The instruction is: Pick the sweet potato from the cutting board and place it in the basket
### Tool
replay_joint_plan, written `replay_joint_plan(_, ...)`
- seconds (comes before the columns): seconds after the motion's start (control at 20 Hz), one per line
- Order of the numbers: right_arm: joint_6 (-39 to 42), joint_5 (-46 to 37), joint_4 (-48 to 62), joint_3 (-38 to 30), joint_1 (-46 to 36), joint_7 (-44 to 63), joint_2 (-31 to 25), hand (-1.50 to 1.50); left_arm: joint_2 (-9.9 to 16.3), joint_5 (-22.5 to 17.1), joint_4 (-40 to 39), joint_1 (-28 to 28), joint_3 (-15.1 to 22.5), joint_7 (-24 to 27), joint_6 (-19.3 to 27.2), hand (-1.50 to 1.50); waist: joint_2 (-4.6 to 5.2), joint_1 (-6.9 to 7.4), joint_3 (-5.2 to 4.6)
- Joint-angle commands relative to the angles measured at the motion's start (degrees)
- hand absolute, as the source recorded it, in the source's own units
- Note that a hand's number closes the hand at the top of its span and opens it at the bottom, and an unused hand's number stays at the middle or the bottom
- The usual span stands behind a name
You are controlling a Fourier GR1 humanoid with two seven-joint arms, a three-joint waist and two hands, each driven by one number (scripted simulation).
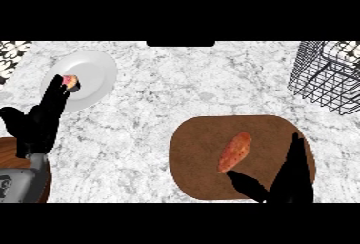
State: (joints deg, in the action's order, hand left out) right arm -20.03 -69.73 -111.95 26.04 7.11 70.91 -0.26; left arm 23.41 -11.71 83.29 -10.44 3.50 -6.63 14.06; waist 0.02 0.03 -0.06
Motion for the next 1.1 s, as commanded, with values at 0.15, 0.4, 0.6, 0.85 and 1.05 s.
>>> replay_joint_plan(0.15, -3.0, -0.2, 0.1, 1.2, -4.1, 14.3, 0.2, -1.5, -0.8, 1.3, 0.9, 0.2, 0.6, -0.9, 0.2, 0.0, -0.03, 0.19, 0.02)
replay_joint_plan(0.4, -5.2, -0.3, 2.3, 1.3, -3.6, 14.2, 0.2, -1.5, -2.0, 2.3, 0.7, -1.6, 1.0, -1.8, 0.9, 0.0, -0.02, -0.03, 0.04)
replay_joint_plan(0.6, -5.8, 1.4, 5.2, -1.0, -4.0, 13.5, 0.2, -1.5, -1.8, 1.8, 0.0, 0.0, -0.3, 0.9, -0.3, 0.0, 0.09, 0.13, 0.02)
replay_joint_plan(0.85, -4.3, 0.2, 5.4, 0.1, -3.3, 14.3, 0.2, -1.5, -1.8, 2.0, -0.8, -1.0, -0.7, 0.5, -1.0, 0.0, 0.03, -0.18, -0.03)
replay_joint_plan(1.05, -7.9, 1.6, 9.6, 0.7, -2.5, 13.5, 0.2, -1.5, -2.0, 2.2, -2.0, -1.3, -1.1, 0.0, -1.3, 0.0, 0.03, -0.11, 0.02)
